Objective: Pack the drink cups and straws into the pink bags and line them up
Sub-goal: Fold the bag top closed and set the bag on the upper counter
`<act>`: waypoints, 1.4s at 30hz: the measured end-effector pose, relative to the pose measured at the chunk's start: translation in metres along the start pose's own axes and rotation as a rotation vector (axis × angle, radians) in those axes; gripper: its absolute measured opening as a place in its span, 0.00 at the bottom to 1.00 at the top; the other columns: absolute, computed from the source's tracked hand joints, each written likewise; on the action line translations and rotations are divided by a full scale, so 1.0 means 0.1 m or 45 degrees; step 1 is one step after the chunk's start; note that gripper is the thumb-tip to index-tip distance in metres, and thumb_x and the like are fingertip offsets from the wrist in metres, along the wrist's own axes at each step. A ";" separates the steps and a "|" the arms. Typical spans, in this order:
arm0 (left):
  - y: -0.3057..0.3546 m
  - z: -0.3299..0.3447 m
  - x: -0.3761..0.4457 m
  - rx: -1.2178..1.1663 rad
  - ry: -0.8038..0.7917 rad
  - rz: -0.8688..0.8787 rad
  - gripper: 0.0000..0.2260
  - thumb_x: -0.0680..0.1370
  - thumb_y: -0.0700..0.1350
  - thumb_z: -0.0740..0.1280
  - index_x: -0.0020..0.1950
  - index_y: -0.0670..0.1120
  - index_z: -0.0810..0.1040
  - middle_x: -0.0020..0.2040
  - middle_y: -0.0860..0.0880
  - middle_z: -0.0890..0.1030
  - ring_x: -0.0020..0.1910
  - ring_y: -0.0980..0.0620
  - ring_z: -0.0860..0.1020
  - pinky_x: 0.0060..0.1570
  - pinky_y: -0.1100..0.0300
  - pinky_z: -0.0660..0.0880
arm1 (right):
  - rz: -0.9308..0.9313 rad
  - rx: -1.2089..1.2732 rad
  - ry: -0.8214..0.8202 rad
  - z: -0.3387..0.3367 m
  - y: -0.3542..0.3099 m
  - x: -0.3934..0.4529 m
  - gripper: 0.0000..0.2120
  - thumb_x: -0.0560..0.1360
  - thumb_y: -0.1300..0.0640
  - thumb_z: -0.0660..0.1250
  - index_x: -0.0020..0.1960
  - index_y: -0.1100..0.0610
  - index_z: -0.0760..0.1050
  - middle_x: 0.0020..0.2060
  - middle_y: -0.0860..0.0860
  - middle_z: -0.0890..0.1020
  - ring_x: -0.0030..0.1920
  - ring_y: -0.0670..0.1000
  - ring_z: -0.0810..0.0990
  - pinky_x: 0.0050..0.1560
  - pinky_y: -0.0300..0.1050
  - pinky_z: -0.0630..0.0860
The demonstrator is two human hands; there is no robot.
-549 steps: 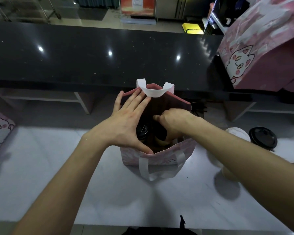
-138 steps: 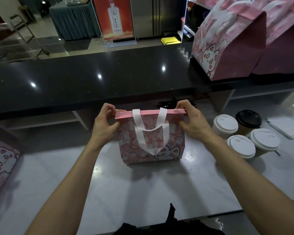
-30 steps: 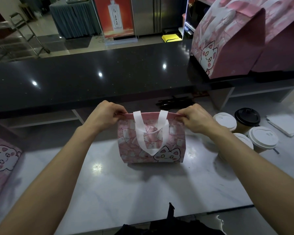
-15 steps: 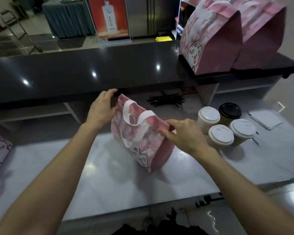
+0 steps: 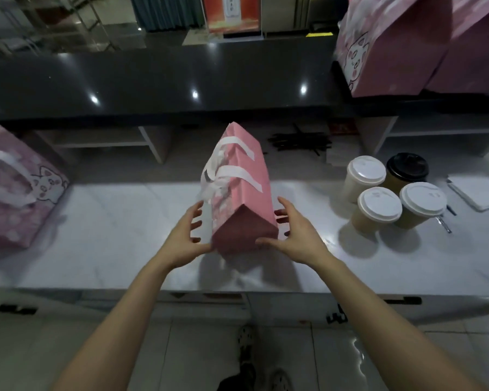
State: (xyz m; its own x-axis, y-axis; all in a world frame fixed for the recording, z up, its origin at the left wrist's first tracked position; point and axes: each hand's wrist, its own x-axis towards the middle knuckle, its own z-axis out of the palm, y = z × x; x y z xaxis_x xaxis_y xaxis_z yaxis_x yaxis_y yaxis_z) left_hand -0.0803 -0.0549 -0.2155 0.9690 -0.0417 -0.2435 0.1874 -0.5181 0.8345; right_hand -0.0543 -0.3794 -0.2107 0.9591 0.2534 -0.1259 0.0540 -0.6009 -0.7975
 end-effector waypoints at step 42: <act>2.73 -0.01 1.66 0.104 0.167 0.739 0.63 0.65 0.51 0.89 0.89 0.61 0.51 0.74 0.61 0.75 0.70 0.63 0.77 0.67 0.50 0.80 | -0.255 -0.106 0.253 -2.34 -1.02 1.54 0.72 0.55 0.38 0.87 0.85 0.33 0.44 0.67 0.35 0.75 0.65 0.42 0.77 0.66 0.44 0.76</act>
State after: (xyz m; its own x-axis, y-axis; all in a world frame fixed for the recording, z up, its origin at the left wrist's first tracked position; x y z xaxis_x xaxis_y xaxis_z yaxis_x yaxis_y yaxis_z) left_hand 0.1316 -0.2027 -0.0275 0.9220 -0.2344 0.3082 -0.3864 -0.5062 0.7710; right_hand 0.1533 -0.4562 -0.0104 0.9623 0.2246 0.1536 0.2623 -0.6162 -0.7426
